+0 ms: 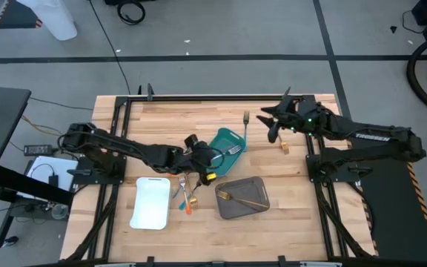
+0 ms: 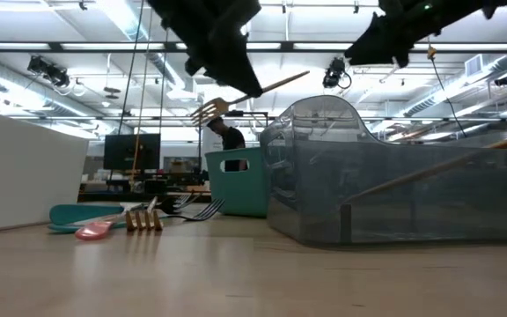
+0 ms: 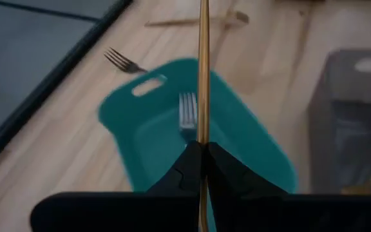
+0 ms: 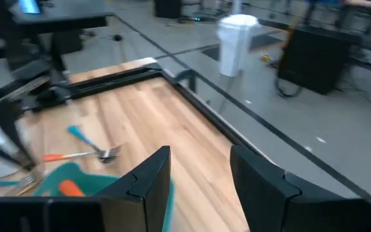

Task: Sort silverware by color (type)
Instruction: Put the gold fork into the black transparent bin

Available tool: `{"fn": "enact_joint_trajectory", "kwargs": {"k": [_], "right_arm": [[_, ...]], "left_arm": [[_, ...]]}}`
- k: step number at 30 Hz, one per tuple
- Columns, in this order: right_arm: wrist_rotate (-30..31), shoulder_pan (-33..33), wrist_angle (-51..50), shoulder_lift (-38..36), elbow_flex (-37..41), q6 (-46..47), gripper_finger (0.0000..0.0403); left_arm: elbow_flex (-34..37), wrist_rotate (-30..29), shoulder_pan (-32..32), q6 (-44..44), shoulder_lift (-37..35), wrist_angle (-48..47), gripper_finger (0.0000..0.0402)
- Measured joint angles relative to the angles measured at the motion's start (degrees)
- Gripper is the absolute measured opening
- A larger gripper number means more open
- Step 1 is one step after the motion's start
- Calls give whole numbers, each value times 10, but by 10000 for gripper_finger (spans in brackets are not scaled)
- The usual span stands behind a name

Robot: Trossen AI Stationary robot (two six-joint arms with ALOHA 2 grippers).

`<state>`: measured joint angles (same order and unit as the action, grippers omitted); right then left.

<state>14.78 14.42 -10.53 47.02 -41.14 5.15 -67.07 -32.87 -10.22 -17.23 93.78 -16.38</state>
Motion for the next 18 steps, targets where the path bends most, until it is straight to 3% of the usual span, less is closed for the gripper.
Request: {"fn": "enact_joint_trajectory", "kwargs": {"k": [6,11,18], "right_arm": [[35,2,-89,-60,0,22,171],[73,6,-105,-79,0,23,171],[77,10,-107,-75,0,19,171]], "left_arm": [[-86,59,-6,5,75,8,17],[-155,87,-16,15,129,5,18],[-242,126,-29,29,200,9,17]]}}
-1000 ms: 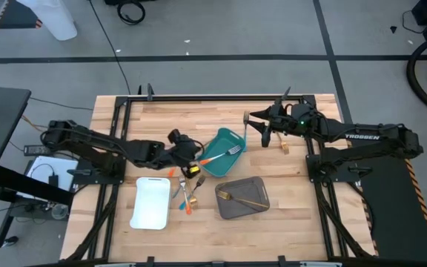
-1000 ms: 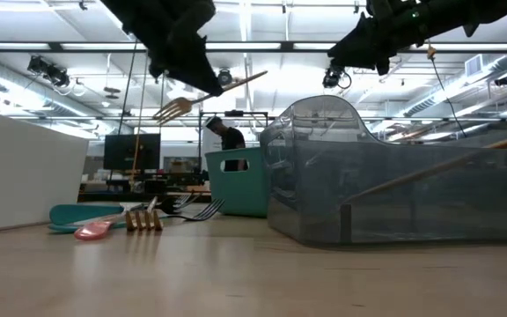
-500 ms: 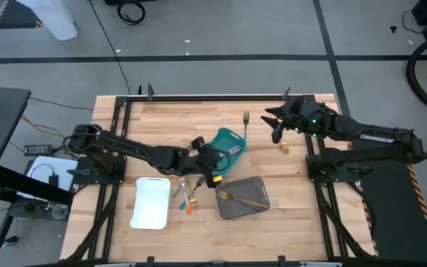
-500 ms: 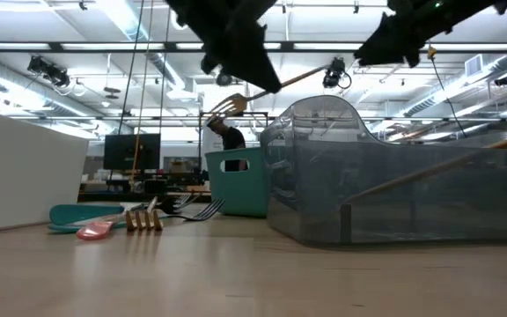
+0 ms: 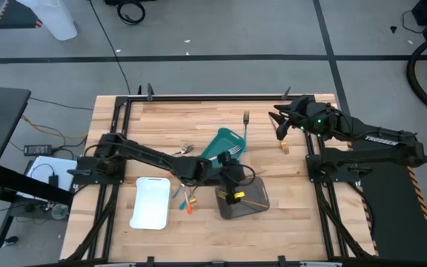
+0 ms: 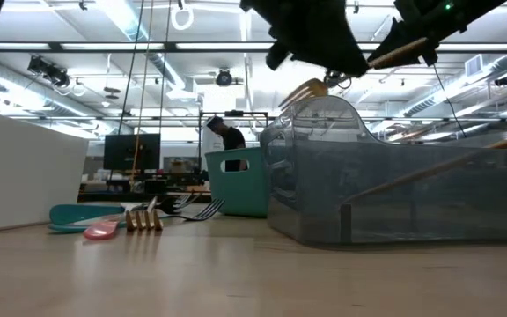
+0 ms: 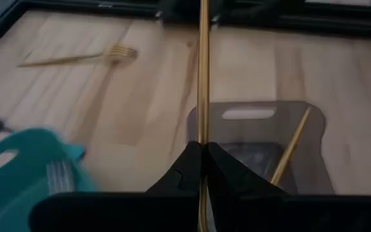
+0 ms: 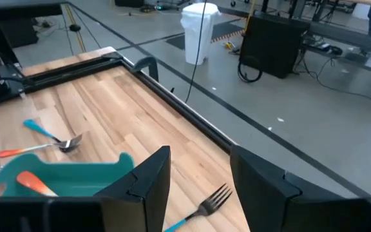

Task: Sort silverware by color (type)
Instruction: Put the gold fork into the black transparent bin

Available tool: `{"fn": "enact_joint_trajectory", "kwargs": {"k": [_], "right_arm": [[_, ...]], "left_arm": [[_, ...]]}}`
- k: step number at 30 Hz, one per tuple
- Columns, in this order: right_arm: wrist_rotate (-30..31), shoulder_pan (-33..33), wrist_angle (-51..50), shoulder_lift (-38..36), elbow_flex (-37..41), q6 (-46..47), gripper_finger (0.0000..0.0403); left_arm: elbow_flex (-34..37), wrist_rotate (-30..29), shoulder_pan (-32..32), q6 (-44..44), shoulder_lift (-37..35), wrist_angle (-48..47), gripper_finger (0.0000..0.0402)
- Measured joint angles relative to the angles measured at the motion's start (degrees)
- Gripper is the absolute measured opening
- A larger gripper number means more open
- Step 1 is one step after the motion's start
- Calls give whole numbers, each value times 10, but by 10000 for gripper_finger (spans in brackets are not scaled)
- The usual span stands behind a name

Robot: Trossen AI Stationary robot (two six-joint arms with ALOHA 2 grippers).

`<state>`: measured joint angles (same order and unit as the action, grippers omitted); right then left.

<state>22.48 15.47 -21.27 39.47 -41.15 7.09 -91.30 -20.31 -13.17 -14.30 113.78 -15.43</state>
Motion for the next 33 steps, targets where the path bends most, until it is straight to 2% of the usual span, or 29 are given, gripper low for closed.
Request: {"fn": "enact_joint_trajectory", "kwargs": {"k": [7,16,22,33], "right_arm": [[0,3,12,13,0,-8,171],[0,2,20,18,0,-10,171],[-7,2,20,18,0,-10,171],[-17,-2,19,19,0,-7,171]], "left_arm": [[-49,34,-15,0,56,1,18],[-49,37,-29,2,71,-5,18],[-49,36,-39,43,71,-23,19],[-48,26,-53,95,121,-22,20]]}}
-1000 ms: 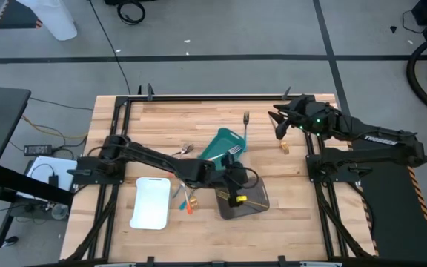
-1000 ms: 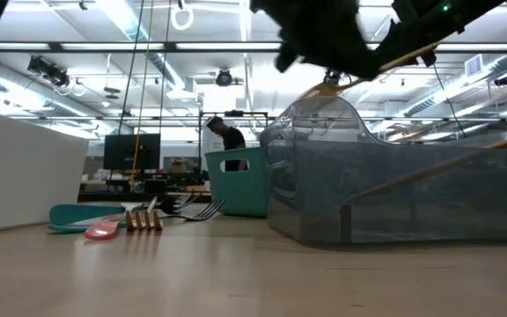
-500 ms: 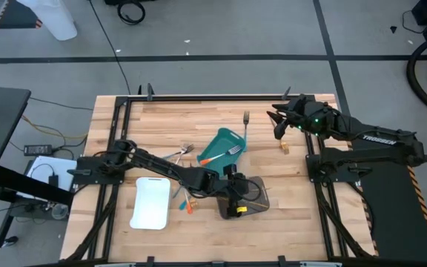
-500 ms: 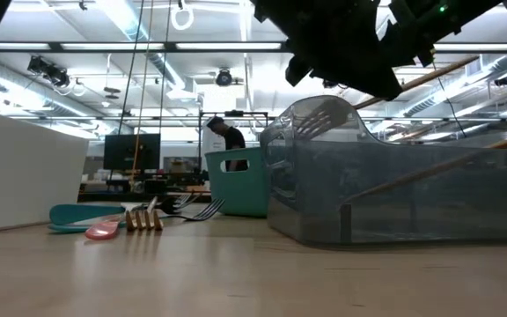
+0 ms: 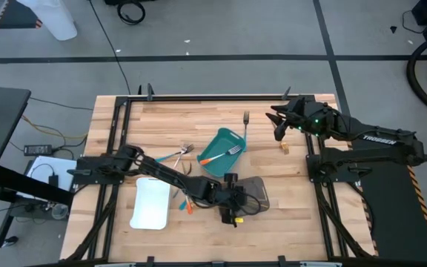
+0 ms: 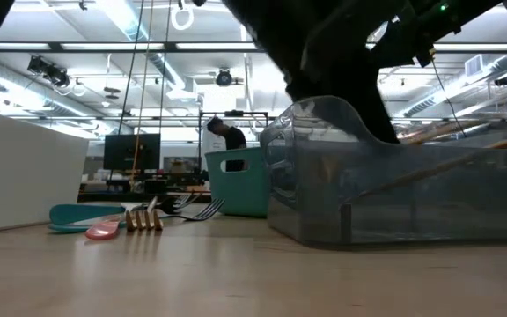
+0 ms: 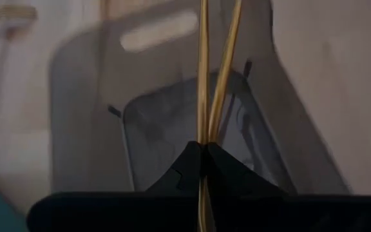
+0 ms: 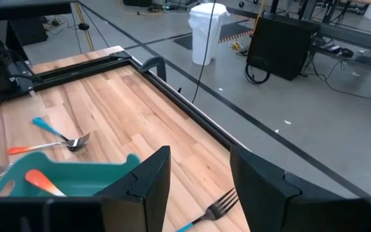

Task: Sort silverware by color (type)
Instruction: Put the gold fork into the black transparent bin

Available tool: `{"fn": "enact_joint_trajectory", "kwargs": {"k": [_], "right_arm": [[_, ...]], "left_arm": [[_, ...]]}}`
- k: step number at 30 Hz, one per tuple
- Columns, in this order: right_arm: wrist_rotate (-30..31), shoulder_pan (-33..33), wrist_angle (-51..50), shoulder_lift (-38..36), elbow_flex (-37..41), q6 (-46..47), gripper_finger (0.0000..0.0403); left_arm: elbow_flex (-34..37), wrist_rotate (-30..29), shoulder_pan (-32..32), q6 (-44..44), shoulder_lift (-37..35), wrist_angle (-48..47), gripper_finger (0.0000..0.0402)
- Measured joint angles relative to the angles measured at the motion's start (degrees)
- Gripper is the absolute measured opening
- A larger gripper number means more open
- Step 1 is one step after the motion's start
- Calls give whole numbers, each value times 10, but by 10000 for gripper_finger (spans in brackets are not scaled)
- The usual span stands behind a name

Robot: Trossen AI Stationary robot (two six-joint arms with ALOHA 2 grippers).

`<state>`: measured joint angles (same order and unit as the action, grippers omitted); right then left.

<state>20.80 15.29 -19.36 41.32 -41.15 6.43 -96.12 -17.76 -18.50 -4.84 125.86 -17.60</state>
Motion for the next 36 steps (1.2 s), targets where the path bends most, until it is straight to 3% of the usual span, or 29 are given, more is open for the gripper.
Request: {"fn": "enact_joint_trajectory", "kwargs": {"k": [10,22,36], "right_arm": [[-12,1,0,0,0,9,171],[-14,1,-1,0,0,9,171],[4,19,-33,47,26,21,171]], "left_arm": [[0,-4,1,-24,10,0,36],[0,-6,1,-23,-3,-8,126],[-1,-80,-5,26,-29,-85,130]]}}
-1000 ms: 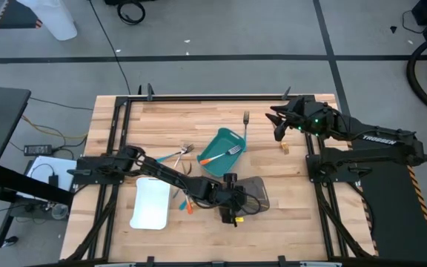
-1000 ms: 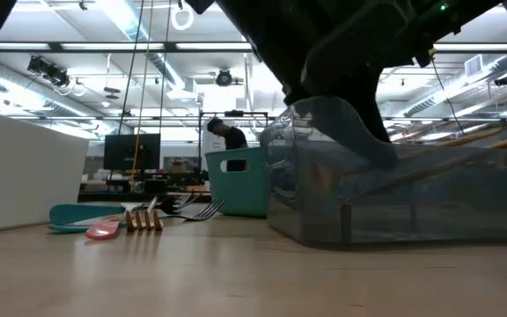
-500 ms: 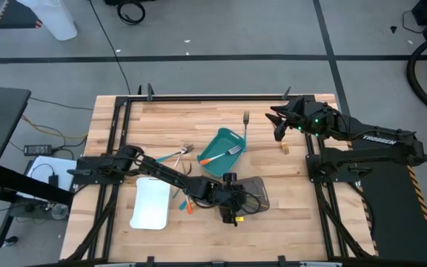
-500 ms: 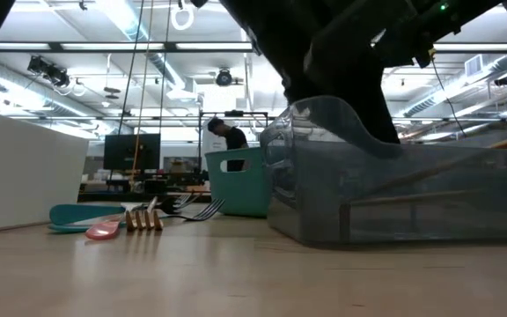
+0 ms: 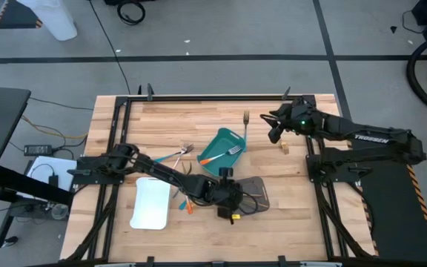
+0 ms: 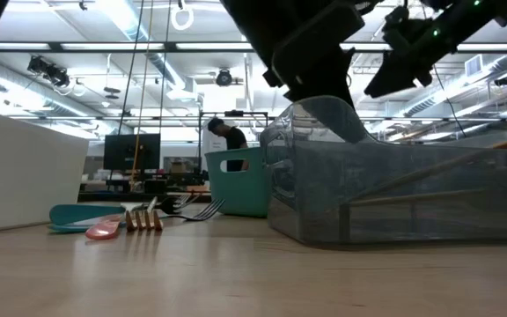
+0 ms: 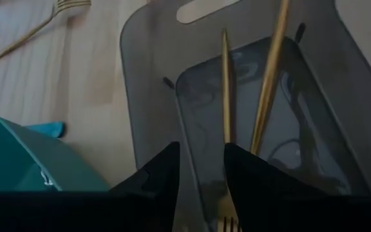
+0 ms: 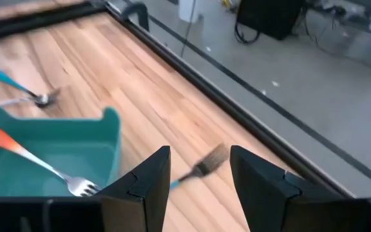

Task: Sort silverware by color (type)
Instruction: Put the gold fork into the black transparent bin

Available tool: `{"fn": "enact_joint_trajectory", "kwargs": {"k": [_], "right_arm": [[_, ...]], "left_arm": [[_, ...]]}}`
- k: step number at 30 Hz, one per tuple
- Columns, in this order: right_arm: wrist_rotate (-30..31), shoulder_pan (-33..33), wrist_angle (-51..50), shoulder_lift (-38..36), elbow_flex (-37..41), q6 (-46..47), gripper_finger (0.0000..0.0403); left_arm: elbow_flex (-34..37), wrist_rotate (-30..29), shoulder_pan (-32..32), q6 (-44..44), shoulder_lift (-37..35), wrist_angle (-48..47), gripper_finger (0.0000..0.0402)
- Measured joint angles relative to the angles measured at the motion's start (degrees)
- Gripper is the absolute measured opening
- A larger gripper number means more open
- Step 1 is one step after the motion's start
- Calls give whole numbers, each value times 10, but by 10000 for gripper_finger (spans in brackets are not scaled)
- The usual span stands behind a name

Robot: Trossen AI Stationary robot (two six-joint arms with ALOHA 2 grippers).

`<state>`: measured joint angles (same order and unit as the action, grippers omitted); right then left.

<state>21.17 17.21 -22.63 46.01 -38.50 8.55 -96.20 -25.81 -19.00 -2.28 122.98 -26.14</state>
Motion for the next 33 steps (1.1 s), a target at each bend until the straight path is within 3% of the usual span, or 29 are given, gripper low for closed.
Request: {"fn": "enact_joint_trajectory", "kwargs": {"k": [13,22,33], "right_arm": [[-4,21,-20,56,0,76,171],[-15,24,-113,105,1,143,171],[-11,26,-114,203,1,187,171]], "left_arm": [[0,-24,-12,31,-54,-43,130],[2,-40,-11,40,-69,-77,130],[112,-41,-10,51,-118,14,130]]}}
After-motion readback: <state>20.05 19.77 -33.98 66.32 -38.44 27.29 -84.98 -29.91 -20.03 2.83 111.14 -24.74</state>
